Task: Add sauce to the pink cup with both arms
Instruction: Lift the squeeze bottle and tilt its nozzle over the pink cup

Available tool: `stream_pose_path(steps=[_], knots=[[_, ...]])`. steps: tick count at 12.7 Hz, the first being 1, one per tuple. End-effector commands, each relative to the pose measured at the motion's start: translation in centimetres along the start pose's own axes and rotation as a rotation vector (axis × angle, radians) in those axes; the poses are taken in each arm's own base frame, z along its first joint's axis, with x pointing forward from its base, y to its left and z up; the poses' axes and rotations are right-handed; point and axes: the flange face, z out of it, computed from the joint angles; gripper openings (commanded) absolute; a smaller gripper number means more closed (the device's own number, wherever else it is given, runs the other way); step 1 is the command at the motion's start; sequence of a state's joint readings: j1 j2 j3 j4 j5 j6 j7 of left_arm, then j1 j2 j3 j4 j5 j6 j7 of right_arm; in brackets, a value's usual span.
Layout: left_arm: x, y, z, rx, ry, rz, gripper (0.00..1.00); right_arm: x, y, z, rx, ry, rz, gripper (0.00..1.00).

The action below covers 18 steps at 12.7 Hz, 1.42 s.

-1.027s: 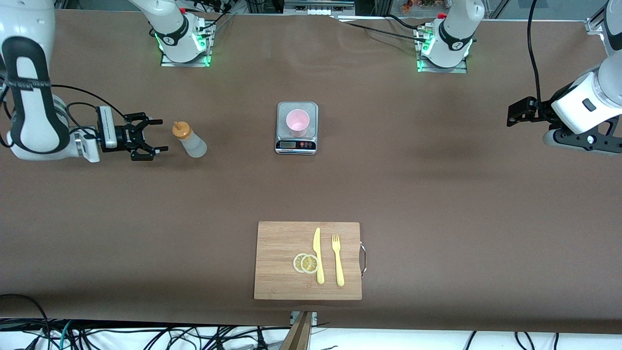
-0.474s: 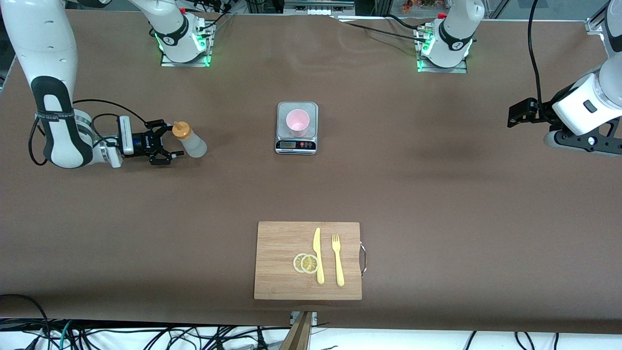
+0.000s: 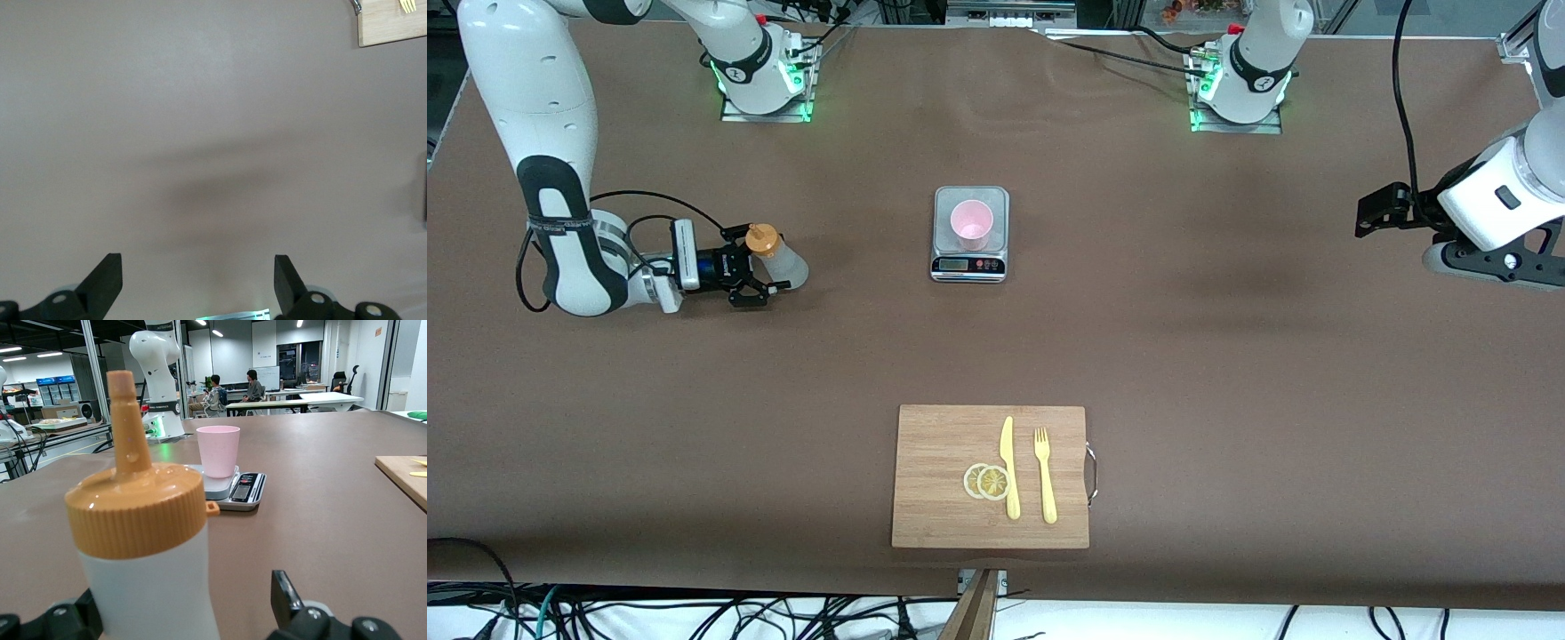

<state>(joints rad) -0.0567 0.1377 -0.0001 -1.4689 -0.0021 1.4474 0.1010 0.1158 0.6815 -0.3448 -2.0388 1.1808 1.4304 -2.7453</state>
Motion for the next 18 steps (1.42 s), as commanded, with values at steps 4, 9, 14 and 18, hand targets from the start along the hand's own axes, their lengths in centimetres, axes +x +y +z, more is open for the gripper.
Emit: stream_pose_path(steps=[4, 9, 14, 18], knots=[[0.6, -0.1, -0.5, 0.014, 0.0, 0.012, 1.0, 0.2, 0.4, 0.9, -0.038, 0.024, -0.101, 0.13], [0.6, 0.1, -0.6, 0.015, 0.001, 0.015, 1.0, 2.5, 2.2, 2.5, -0.037, 0.003, -0.105, 0.01], [0.6, 0.0, -0.6, 0.014, 0.001, 0.015, 1.0, 10.9, 5.6, 5.6, -0.042, -0.184, -0.06, 0.01], [0.6, 0.0, -0.6, 0.014, 0.001, 0.015, 1.0, 18.4, 5.5, 9.7, -0.065, -0.422, 0.004, 0.01]])
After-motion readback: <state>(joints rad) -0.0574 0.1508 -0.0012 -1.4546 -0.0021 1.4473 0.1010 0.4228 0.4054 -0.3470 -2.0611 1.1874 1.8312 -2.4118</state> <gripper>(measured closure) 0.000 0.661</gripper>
